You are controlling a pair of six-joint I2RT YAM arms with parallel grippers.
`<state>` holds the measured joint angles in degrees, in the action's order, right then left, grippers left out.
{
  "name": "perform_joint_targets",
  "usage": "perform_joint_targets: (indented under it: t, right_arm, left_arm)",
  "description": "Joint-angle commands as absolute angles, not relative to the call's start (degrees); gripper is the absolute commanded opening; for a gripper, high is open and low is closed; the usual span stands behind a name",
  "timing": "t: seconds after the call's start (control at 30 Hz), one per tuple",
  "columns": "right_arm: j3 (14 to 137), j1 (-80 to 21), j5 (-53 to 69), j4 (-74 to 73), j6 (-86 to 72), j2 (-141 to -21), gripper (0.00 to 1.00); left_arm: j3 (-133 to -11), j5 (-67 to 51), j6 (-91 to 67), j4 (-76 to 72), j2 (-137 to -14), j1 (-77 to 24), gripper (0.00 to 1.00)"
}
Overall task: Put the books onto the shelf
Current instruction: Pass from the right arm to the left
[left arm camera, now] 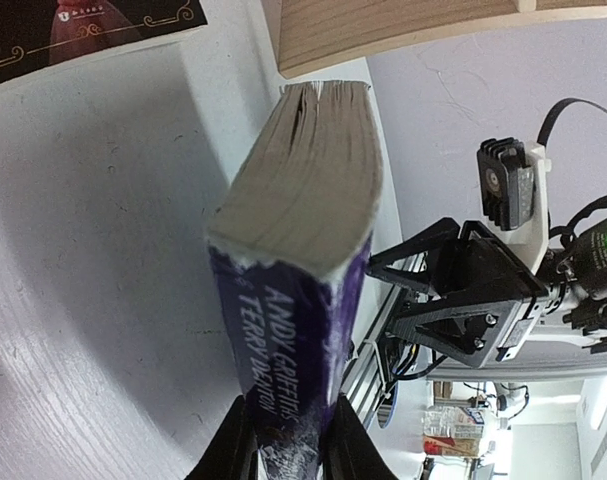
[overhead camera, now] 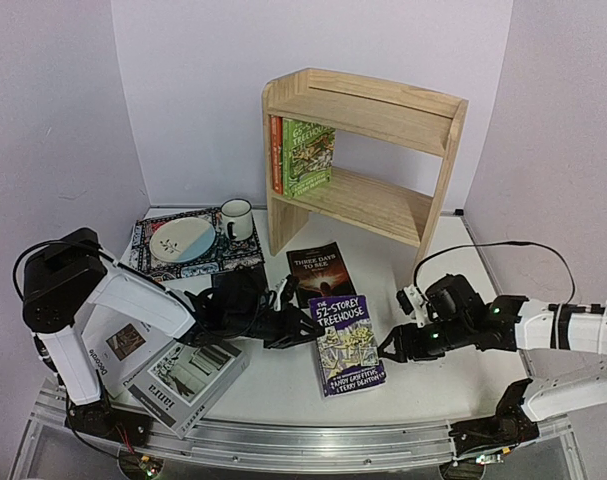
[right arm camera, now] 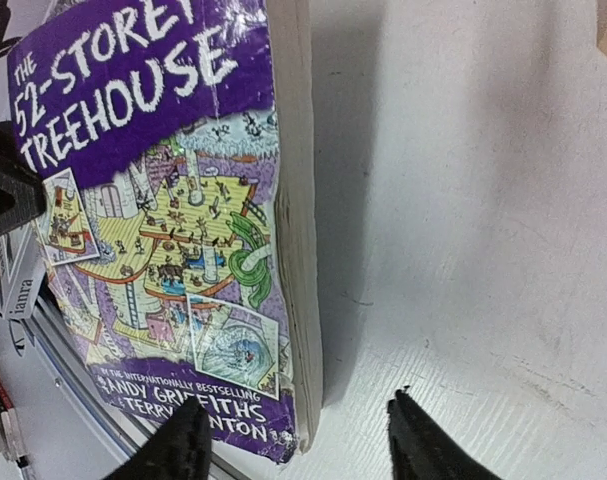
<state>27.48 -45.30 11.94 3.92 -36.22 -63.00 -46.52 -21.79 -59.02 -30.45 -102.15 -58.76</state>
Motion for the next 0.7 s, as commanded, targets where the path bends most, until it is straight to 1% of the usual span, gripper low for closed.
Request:
perform_joint_targets:
  t: [0.0, 0.03, 0.13, 0.2, 0.43, 0.5, 0.67]
  right_arm:
    - [30.06, -45.29, 10.06, 0.00, -34.12, -61.24, 0.72]
    - [30.33, -45.27, 10.09, 0.00, -34.05, -61.07, 0.79]
    - [30.85, -45.26, 11.05, 0.00, -34.35, -60.26, 0.93]
    - [31.30, -45.28, 12.01, 0.00, -34.65, -59.33, 0.98]
    - [33.90, -45.31, 13.80, 0.00, -34.65, -55.63, 0.98]
    - [34.47, -45.29, 15.14, 0.45, -34.38, -55.05, 0.98]
    - [34.60, -45.30, 18.44, 5.22, -34.33, -55.10, 0.98]
  left_arm:
    - [-50.39, -27.11, -54.70, -35.35, -97.81, -58.45, 0.00]
    - [-50.52, -27.73, -54.01, -35.14, -97.57, -58.43, 0.00]
    - [-50.52, -29.57, -53.33, -34.12, -95.90, -57.70, 0.00]
    - [-50.05, -30.56, -52.62, -33.40, -94.36, -57.25, 0.00]
    - [-50.25, -31.71, -46.29, -26.19, -87.53, -56.31, 0.00]
    - [-51.83, -32.08, -42.66, -21.54, -85.95, -56.09, 0.00]
    - [-59.58, -30.41, -30.41, -3.42, -83.67, -56.08, 0.00]
